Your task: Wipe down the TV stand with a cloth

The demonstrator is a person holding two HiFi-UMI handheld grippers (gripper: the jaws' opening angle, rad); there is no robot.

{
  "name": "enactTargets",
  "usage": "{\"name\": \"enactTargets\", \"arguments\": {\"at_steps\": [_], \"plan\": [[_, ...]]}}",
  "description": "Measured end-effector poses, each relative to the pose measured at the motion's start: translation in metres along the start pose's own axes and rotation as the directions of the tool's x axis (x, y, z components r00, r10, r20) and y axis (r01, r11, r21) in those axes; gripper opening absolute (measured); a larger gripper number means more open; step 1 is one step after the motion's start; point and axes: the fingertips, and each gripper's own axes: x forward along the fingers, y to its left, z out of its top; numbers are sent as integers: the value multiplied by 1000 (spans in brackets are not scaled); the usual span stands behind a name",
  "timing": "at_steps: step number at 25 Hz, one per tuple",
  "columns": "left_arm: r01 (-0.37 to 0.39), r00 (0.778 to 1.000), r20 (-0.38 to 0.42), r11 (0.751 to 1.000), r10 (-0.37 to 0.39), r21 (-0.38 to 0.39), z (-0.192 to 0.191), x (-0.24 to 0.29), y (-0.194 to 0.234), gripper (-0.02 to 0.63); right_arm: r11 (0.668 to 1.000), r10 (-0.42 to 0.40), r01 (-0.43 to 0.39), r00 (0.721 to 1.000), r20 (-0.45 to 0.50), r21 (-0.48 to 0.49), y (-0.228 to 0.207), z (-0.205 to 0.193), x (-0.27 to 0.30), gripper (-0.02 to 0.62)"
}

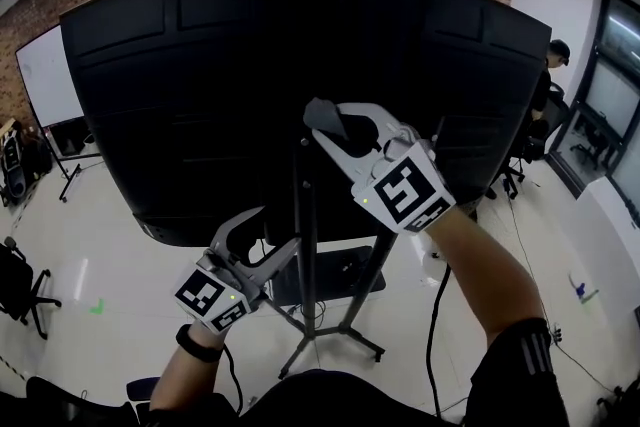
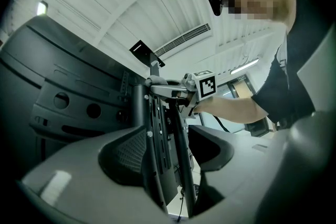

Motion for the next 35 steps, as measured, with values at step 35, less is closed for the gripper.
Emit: {"name": "enactTargets", "arguments": {"at_steps": [35], "plan": [[-204,964,-181,978,195,-35,-94,-23,-20,273,868,-120,123,992,38,-481,129,-74,-4,60]]}}
